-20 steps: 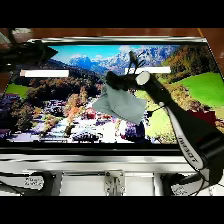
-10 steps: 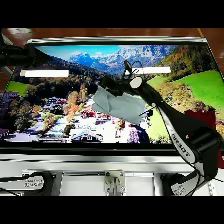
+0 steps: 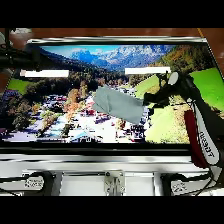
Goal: Fold the shirts.
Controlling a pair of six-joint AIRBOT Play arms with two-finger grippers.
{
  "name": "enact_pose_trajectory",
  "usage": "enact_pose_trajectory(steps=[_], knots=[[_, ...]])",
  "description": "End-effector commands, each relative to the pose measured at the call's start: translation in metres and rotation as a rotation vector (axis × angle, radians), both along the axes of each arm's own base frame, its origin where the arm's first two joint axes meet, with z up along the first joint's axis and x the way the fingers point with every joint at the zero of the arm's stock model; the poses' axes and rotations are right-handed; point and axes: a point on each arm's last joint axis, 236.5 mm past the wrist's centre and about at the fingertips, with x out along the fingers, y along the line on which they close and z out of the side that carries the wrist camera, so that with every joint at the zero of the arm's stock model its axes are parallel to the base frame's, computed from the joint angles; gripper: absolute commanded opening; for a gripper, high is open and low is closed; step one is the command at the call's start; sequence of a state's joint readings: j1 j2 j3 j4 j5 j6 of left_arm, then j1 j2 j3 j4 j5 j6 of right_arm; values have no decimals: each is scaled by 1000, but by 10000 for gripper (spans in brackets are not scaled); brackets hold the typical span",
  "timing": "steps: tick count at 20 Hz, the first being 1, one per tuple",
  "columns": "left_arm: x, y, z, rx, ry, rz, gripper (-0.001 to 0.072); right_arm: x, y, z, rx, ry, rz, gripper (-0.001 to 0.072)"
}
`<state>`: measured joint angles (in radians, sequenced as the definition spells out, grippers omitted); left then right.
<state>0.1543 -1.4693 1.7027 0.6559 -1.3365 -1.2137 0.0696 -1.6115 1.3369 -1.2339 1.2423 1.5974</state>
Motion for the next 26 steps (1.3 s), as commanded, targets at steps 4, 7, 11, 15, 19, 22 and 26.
enact_pose_trajectory(steps=[4, 7, 11, 15, 19, 22, 26], knots=[[-3, -5, -2, 0, 13, -13, 29, -9, 32, -50, 202, 56, -85, 636], [-4, -13, -1, -4, 15, -24, 29, 16, 47, -54, 292, 11, -196, 635], [0, -24, 2, -7, -10, -23, 29, 38, 63, -38, 397, -65, -233, 401], [1, -27, 3, -8, -16, -24, 29, 49, 67, -4, 459, -188, -114, 64], [1, -27, 2, -3, -22, -30, 29, 86, -2, 106, 341, -506, -69, 64], [1, -27, 1, -3, -19, -30, 29, 90, -84, 213, 320, -675, -275, 63], [1, -27, 1, -3, -19, -30, 30, 47, -178, 296, 298, -772, -533, 64]])
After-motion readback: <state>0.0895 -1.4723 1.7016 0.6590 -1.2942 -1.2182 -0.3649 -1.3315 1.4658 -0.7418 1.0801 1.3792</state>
